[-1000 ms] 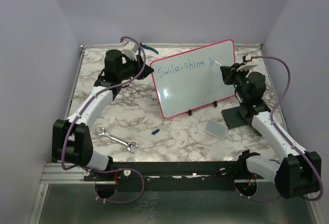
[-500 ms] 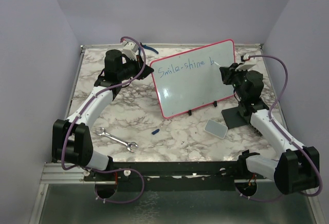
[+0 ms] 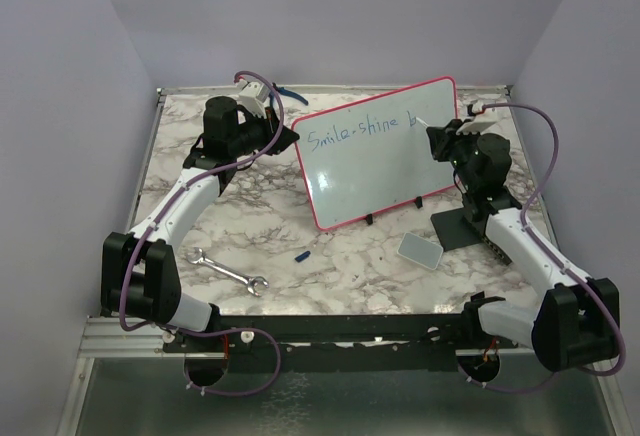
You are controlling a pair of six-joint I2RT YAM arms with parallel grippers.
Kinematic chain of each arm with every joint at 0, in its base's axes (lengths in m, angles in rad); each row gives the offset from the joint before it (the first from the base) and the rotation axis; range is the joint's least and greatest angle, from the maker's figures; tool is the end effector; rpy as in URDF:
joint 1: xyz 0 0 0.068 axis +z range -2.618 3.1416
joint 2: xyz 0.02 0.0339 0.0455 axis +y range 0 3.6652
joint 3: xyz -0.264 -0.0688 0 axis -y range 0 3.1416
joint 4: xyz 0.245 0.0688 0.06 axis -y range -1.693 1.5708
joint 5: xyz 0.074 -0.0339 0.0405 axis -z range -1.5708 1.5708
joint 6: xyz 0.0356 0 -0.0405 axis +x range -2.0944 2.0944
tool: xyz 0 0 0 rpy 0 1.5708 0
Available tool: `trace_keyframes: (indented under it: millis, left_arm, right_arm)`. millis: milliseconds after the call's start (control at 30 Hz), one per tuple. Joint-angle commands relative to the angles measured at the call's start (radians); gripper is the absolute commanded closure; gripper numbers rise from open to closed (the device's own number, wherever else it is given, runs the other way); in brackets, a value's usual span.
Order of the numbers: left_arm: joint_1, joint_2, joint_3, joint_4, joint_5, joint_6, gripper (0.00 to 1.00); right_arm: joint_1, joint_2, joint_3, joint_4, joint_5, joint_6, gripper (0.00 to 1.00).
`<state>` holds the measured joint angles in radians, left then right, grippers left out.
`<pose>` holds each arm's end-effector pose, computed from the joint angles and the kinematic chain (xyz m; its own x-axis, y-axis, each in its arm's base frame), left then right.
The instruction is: Write a sentence on the whiteboard
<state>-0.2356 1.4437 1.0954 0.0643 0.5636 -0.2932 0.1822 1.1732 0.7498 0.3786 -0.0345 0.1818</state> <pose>0.3235 -0.0972 0.3190 -0.4620 -0.1404 -0.8757 0.5875 0.6912 -0.4207 0.2705 0.0511 0.3060 -0.0822 0.1686 -0.9823 -0.2035 0.9620 0.1821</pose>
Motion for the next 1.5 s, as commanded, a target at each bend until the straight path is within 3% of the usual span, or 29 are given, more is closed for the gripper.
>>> trace_keyframes:
  millis: [0,1467]
  left_arm:
    - [0.004,-0.035,0.0,-0.003,0.001,0.035,1.0]
    - [0.004,-0.042,0.0,-0.003,0.003,0.037,1.0]
  right_arm:
    - [0.003,0.017,0.03,0.039,0.03,-0.021,0.99]
    - [0.003,0.019,-0.036,-0.003,0.07,-0.007,0.99]
